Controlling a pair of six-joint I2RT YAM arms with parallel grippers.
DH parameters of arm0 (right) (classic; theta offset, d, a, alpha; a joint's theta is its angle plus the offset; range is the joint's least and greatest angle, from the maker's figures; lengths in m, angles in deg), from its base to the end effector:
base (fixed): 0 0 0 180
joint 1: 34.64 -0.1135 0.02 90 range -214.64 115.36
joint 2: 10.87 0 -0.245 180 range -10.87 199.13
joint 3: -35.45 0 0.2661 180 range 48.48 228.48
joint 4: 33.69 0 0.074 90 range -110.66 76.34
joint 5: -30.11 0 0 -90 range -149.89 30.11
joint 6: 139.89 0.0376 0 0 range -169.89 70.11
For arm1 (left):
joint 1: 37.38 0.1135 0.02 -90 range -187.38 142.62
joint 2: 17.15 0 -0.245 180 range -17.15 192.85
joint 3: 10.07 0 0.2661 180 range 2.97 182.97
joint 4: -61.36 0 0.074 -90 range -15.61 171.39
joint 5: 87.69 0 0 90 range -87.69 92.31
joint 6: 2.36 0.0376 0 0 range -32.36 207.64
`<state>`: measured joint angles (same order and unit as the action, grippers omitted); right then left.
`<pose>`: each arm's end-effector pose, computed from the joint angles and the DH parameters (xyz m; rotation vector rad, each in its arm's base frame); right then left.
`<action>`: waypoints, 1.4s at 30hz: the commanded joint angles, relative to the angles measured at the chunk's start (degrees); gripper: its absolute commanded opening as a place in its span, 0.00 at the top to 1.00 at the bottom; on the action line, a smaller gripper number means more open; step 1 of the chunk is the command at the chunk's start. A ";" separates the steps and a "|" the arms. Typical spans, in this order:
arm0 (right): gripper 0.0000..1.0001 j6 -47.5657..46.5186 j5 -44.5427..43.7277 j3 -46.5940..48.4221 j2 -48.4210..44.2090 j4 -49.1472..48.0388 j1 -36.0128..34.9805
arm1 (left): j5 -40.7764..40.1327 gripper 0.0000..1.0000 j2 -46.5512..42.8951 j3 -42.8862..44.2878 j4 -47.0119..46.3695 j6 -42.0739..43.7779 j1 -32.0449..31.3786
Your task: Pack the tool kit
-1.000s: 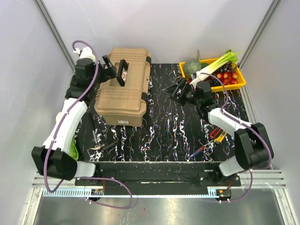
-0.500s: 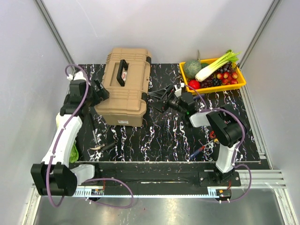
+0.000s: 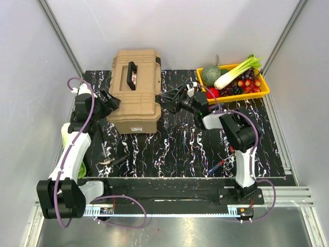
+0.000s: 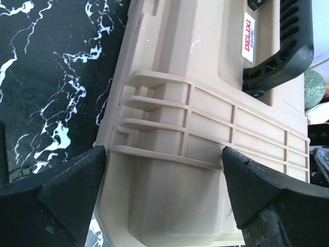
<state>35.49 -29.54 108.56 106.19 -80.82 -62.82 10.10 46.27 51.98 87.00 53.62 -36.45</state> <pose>0.3695 0.2195 0.1529 0.4134 1.8490 1.8813 0.2756 -0.0006 0.2757 -0.5399 2.0029 -0.4969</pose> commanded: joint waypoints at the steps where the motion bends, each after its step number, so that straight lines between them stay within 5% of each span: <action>1: 0.15 -3.19 4.19 10.31 1.95 3.10 -2.40 | 16.03 0.05 4.95 -2.09 0.14 -3.87 -2.25; 9: 0.05 -7.43 -0.63 10.25 0.19 12.26 -0.56 | 9.80 0.02 6.63 3.54 4.71 0.88 -2.25; 18: 0.01 5.39 -2.23 1.98 3.35 -3.28 3.93 | 5.92 0.01 6.45 7.68 7.53 2.38 -2.16; 26: 0.01 21.21 -5.30 0.39 8.45 -17.09 2.87 | 10.31 0.01 8.91 8.11 5.51 0.62 -2.16; 42: 0.01 22.55 -9.78 -2.42 8.19 -6.99 -0.82 | 8.65 0.01 12.43 10.57 9.02 2.82 -2.25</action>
<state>57.59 -38.87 107.29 114.84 -89.10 -61.29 14.32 56.06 62.06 91.96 54.87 -36.67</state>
